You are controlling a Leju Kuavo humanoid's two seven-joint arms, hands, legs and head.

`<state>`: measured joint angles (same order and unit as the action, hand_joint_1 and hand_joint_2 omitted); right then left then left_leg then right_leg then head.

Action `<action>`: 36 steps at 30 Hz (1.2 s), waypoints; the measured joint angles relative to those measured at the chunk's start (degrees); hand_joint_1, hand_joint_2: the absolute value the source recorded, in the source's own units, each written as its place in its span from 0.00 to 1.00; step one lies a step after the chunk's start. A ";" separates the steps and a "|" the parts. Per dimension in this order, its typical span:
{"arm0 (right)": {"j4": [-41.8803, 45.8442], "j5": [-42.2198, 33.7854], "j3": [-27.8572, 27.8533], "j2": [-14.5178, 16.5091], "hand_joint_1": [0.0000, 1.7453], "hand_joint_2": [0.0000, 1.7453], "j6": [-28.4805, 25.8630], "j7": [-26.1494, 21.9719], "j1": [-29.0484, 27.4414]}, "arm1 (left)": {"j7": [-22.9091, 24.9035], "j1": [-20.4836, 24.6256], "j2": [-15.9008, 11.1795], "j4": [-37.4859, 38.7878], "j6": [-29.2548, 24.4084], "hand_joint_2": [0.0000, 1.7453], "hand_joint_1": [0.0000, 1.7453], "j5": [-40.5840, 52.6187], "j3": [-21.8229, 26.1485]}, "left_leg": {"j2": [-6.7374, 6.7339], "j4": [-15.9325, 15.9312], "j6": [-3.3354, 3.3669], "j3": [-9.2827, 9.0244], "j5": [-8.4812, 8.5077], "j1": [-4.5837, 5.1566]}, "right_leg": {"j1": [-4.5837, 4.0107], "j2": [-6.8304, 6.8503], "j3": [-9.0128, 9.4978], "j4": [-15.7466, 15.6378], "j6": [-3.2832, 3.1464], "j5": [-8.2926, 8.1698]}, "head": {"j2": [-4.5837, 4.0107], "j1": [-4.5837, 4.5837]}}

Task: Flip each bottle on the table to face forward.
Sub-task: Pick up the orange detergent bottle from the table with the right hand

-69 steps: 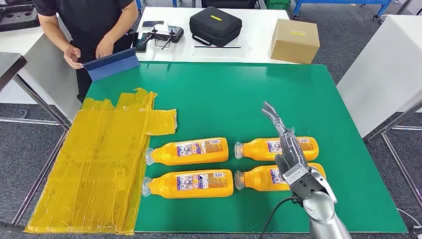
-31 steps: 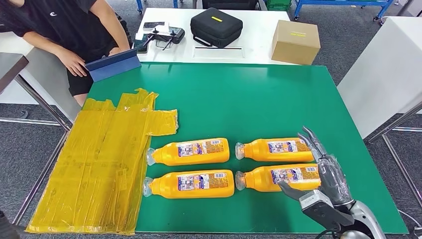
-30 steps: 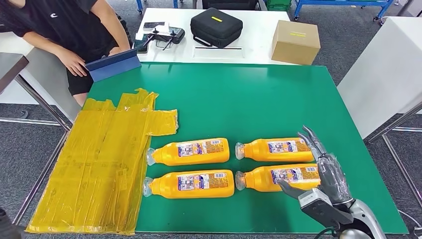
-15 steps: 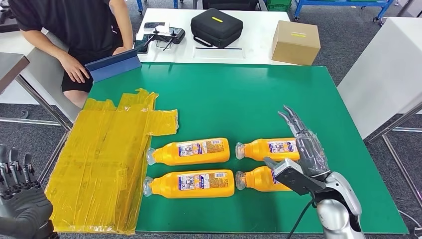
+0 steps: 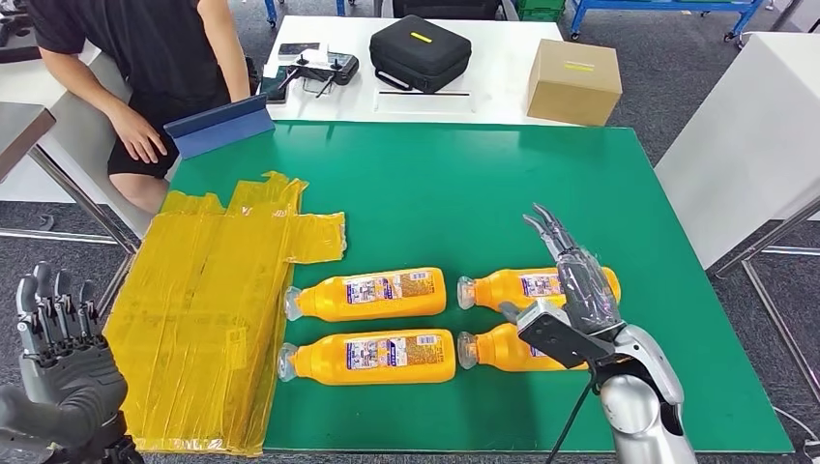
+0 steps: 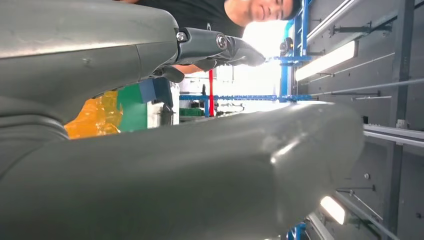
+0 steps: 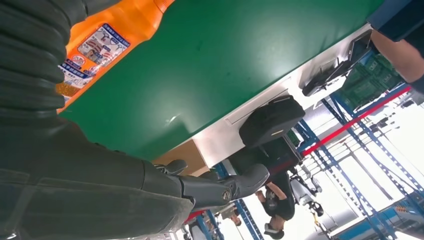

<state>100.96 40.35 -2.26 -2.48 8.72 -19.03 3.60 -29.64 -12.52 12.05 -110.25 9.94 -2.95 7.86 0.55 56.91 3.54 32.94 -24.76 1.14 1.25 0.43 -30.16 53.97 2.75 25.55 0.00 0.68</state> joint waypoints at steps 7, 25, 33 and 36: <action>-1.22 1.06 2.39 0.56 0.00 1.00 -0.28 0.15 1.25 | 0.13 -1.98 -1.04 -1.36 -0.29 0.00 0.00 0.02 -0.30 | -0.03 -0.01 0.00 0.03 0.00 0.00 | -0.01 -0.02 0.02 0.02 0.00 0.00 | 0.00 -0.01; -8.57 2.61 10.15 3.02 0.00 1.00 1.29 -0.73 9.42 | 10.94 -7.07 -2.79 -4.66 -7.22 0.00 0.00 6.50 2.67 | 0.00 0.00 0.00 0.02 0.03 0.00 | 0.02 -0.03 0.02 0.03 0.00 0.00 | 0.00 0.01; -11.81 2.50 12.28 3.81 0.00 1.00 1.31 -1.09 12.24 | 12.06 -8.42 -0.08 -7.06 -7.69 0.00 0.00 8.92 3.65 | 0.00 0.00 0.00 0.04 0.02 0.00 | 0.00 -0.03 0.00 0.03 0.00 0.00 | 0.00 0.01; -12.70 2.63 12.86 4.22 0.00 0.50 1.33 -1.12 13.14 | 12.46 -8.57 0.92 -7.52 -7.39 0.00 0.00 9.71 4.33 | 0.00 0.00 -0.01 0.03 0.02 -0.01 | 0.00 -0.04 0.00 0.03 -0.01 0.00 | 0.00 0.00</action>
<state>88.27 42.98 10.60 1.74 10.05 -20.15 16.74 -17.17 -21.10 12.97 -117.77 2.55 6.76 12.20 0.55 56.91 3.53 32.97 -24.73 1.13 1.25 0.40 -30.16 54.00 2.74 25.55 0.00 0.68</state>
